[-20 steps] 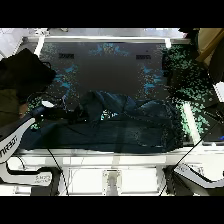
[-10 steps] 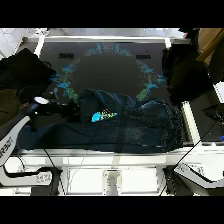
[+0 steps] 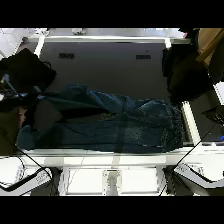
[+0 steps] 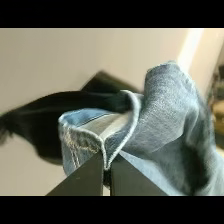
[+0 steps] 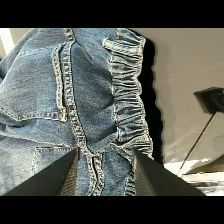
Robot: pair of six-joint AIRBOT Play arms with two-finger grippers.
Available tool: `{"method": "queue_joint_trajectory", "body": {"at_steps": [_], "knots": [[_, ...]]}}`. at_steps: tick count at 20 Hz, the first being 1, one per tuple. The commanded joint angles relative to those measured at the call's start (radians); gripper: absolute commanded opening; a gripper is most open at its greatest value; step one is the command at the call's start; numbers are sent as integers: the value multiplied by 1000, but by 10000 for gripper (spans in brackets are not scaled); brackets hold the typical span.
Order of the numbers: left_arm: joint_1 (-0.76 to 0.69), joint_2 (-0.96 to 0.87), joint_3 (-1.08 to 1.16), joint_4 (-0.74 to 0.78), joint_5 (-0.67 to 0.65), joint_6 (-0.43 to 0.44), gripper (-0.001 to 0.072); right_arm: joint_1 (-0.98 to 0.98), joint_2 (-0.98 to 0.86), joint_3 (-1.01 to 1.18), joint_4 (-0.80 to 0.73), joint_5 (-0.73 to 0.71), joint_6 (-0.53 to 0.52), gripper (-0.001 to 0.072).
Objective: Fold the clothes and pants, and hang the long-sleeved shirts on hangers.
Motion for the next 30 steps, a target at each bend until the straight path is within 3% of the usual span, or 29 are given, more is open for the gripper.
{"method": "queue_joint_trajectory", "body": {"at_steps": [1,4,6,10,12,13,15,16,20,24,27,30], "knots": [[14,19,90,19,92,3,18,1,0,0,-3,8,20,384],[13,19,200,20,132,23,18,1,0,0,-3,24,20,384],[9,32,211,52,122,128,18,1,0,0,-3,27,23,384],[-20,32,103,396,-72,56,19,1,0,0,-2,27,27,384],[-16,32,11,443,-142,40,20,1,0,0,0,27,29,384],[-16,32,-25,442,-163,40,64,1,0,0,0,27,34,384],[-19,33,-38,413,-177,40,531,1,0,0,0,26,35,384],[-19,34,-24,373,-166,40,592,1,0,0,0,26,35,384],[-25,16,95,200,46,-13,580,1,0,0,0,13,34,384],[-40,-182,243,209,-159,-44,580,1,-1,0,0,-13,34,384],[-45,-327,350,312,-231,-154,580,1,0,0,0,0,34,384],[-45,-420,467,425,-238,-169,580,1,0,0,0,17,34,384]]}}
